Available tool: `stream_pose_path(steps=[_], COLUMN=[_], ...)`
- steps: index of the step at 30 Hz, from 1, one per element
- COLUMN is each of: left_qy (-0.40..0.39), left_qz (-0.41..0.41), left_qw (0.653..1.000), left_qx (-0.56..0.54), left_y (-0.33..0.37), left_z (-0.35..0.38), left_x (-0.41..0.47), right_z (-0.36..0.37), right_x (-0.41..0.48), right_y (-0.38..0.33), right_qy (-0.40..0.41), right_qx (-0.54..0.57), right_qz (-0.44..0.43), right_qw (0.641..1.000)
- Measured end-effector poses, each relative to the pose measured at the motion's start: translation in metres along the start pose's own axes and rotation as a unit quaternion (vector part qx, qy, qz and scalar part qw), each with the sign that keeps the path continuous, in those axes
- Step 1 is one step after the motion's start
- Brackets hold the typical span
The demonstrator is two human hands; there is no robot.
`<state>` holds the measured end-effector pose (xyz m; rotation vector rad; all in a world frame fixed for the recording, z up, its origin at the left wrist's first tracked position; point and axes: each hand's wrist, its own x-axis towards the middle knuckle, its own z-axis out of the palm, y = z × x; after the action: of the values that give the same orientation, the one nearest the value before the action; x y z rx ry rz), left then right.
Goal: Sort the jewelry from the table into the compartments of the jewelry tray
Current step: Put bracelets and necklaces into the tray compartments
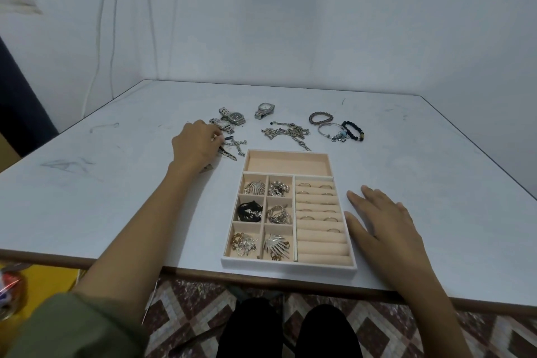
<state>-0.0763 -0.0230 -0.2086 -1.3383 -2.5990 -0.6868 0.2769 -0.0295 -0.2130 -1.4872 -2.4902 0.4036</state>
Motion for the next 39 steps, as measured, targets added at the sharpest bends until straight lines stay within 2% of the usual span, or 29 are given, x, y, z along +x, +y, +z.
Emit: stream_pose_path(steps=[8,11,13,16,21,23,30,39], left_qy=[0.016,0.041,0.038,0.047,0.051,0.052,0.047,0.039], left_qz=[-0.03,-0.046,-0.078,-0.116,-0.099,-0.083,-0.062,-0.047], left_qw=[0.999,0.992,0.965,0.896,0.83,0.818,0.809,0.82], left_qx=[-0.034,-0.113,-0.246,-0.426,-0.547,-0.566,-0.582,-0.57], left_y=[0.002,-0.004,-0.008,-0.009,-0.003,-0.001,0.002,-0.002], left_z=[0.003,0.007,0.009,0.006,-0.002,-0.003,-0.003,0.002], left_x=[-0.003,-0.009,-0.009,-0.008,-0.008,-0.008,-0.004,0.004], right_z=[0.001,0.0,-0.001,-0.012,-0.051,-0.058,-0.033,0.007], right_x=[0.0,-0.001,0.0,0.01,0.061,0.091,0.194,0.236], right_y=[0.0,0.0,-0.001,-0.002,-0.01,-0.022,-0.087,-0.122], right_qy=[0.004,0.009,0.027,0.059,-0.009,-0.009,0.015,0.042], right_qx=[-0.006,-0.007,-0.011,0.0,0.057,0.073,0.033,-0.022], right_qz=[-0.001,-0.004,-0.002,-0.004,0.012,-0.015,-0.078,-0.095], right_qw=[1.0,1.0,1.0,0.998,0.998,0.997,0.996,0.994])
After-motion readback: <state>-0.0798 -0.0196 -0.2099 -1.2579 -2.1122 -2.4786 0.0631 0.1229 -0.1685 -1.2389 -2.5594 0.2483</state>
